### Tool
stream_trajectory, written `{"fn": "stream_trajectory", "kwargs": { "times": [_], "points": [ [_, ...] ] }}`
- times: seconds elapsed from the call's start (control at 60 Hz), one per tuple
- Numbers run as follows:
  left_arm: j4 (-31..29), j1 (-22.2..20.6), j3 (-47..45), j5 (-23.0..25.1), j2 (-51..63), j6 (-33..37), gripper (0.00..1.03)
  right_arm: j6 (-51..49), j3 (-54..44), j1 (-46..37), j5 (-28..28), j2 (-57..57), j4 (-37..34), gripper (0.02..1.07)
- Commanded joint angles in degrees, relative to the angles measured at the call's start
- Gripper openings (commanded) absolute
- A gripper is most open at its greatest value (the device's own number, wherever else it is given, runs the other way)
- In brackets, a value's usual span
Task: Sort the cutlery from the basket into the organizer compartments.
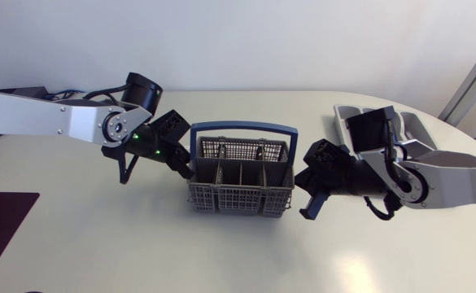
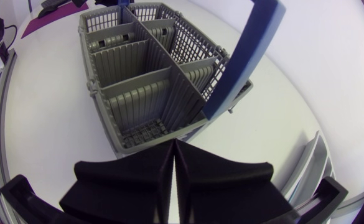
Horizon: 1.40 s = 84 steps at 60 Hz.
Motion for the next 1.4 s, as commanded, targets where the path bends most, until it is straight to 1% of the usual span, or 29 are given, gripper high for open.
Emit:
{"fn": "stream_trajectory", "kwargs": {
  "times": [0.0,0.167,0.3,0.433,0.667,0.983,1.283,1.383],
  "points": [
    [0.1,-2.3,2.3,1.6,2.7,0.2,0.04,1.4,2.8,-0.1,-1.2,2.3,2.6,0.07],
    [0.0,-2.2,3.3,1.6,4.0,0.2,0.04,1.7,6.6,-0.8,-0.8,5.0,2.6,0.07],
    [0.0,-0.9,3.0,1.6,3.9,0.2,0.04,2.3,8.9,-0.8,-0.5,6.8,2.6,0.07],
    [0.0,-0.6,2.5,1.6,4.0,0.3,0.04,2.6,10.8,-0.8,-0.4,8.7,2.8,0.07],
    [0.0,0.3,2.9,1.6,4.7,0.4,0.05,2.9,11.5,-0.6,0.3,10.2,3.7,0.07],
    [0.0,1.8,3.6,1.6,5.4,0.5,0.05,2.9,10.1,1.2,1.7,8.5,3.3,0.07],
    [0.0,1.8,2.4,1.6,5.3,0.5,0.05,2.9,9.2,1.8,4.0,7.8,3.3,0.07],
    [0.0,2.6,1.8,1.6,5.1,0.6,0.05,2.7,8.8,1.5,4.3,8.0,3.6,0.07]
  ]
}}
